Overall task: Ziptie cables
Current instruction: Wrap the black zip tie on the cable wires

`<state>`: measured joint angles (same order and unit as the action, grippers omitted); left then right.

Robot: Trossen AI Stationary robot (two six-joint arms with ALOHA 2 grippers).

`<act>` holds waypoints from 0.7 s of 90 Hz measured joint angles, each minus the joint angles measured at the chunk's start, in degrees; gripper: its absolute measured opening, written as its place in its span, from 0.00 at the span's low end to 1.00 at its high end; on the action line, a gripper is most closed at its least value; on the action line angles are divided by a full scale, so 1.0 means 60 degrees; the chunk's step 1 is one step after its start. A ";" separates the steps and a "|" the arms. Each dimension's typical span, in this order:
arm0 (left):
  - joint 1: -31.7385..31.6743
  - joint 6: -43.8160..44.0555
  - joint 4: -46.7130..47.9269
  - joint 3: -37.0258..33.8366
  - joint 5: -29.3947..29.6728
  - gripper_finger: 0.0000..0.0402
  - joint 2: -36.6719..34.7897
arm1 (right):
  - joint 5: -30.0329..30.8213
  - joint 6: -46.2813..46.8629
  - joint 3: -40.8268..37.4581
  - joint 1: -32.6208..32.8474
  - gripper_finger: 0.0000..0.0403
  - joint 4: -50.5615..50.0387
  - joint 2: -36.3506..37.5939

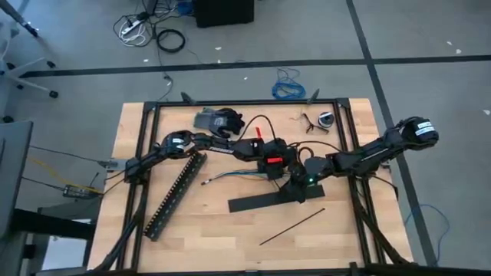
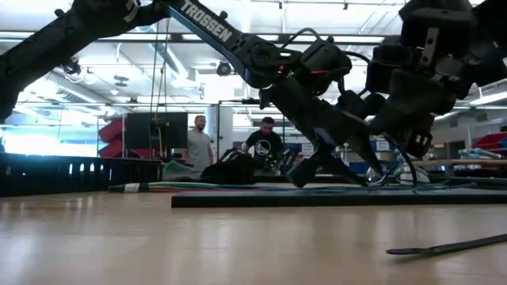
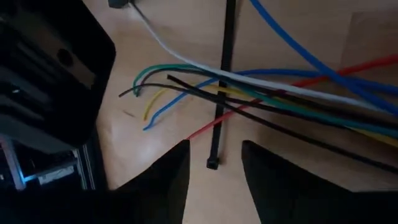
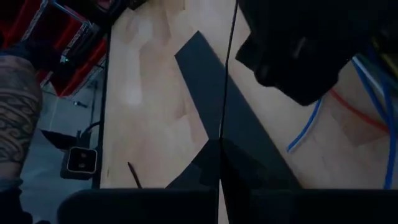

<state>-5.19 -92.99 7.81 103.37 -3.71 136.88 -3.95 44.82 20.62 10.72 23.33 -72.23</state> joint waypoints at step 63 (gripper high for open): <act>-0.0073 -0.0411 -0.0382 0.0000 -0.0806 0.29 0.0035 | 0.0222 0.0104 0.0000 0.0313 0.00 0.0009 0.0000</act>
<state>-5.63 -95.46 5.52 103.37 -8.54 137.09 -2.61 45.44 20.62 12.60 23.39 -72.23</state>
